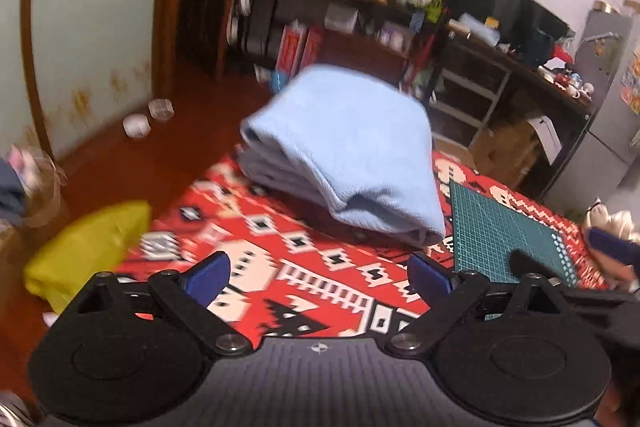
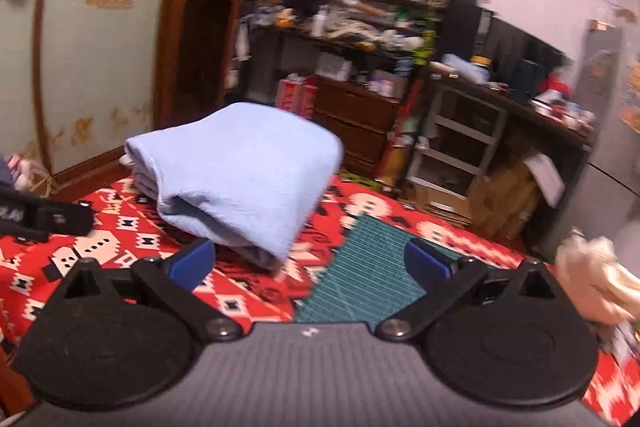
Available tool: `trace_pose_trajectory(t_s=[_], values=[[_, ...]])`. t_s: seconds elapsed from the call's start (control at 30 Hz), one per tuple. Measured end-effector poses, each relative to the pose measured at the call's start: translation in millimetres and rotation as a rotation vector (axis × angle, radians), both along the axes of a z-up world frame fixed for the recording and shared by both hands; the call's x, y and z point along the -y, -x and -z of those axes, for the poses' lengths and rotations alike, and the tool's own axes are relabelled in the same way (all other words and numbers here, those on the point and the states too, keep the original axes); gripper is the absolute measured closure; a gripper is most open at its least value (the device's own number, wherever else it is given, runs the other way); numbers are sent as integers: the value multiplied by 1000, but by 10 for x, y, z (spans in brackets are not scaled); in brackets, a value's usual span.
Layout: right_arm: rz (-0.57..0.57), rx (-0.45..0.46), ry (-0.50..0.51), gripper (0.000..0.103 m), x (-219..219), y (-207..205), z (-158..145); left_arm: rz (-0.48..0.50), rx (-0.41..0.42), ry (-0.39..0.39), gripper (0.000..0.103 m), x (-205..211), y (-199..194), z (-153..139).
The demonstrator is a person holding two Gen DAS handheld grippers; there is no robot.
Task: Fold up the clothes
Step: 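Grasp the folded fleece edge again with both tools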
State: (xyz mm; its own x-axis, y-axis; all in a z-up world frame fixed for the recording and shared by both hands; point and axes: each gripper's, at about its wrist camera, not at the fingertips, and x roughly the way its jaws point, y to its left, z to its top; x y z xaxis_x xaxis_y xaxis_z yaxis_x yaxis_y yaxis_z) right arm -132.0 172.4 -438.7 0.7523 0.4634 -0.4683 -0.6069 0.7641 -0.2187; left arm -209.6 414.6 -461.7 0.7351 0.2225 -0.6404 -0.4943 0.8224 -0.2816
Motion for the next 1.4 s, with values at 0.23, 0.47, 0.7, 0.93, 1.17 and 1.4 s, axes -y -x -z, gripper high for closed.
trace_pose_trajectory(t_s=[0.23, 0.47, 0.7, 0.93, 1.17, 1.4], values=[[-62, -45, 176, 58, -694, -664, 650, -9, 29, 160, 24, -224, -526, 284], [-68, -41, 197, 88, -954, -932, 933, 12, 73, 248, 41, -295, -649, 438], [44, -45, 54, 92, -1007, -975, 918, 48, 137, 286, 56, -308, -546, 407], [17, -16, 102, 94, -1116, -1074, 1005, 89, 155, 265, 58, -249, -529, 330], [23, -67, 71, 95, -983, -891, 1109, 133, 190, 332, 76, -318, -535, 362], [-54, -224, -101, 94, -400, -1036, 725, 190, 188, 333, 76, -242, -706, 306]])
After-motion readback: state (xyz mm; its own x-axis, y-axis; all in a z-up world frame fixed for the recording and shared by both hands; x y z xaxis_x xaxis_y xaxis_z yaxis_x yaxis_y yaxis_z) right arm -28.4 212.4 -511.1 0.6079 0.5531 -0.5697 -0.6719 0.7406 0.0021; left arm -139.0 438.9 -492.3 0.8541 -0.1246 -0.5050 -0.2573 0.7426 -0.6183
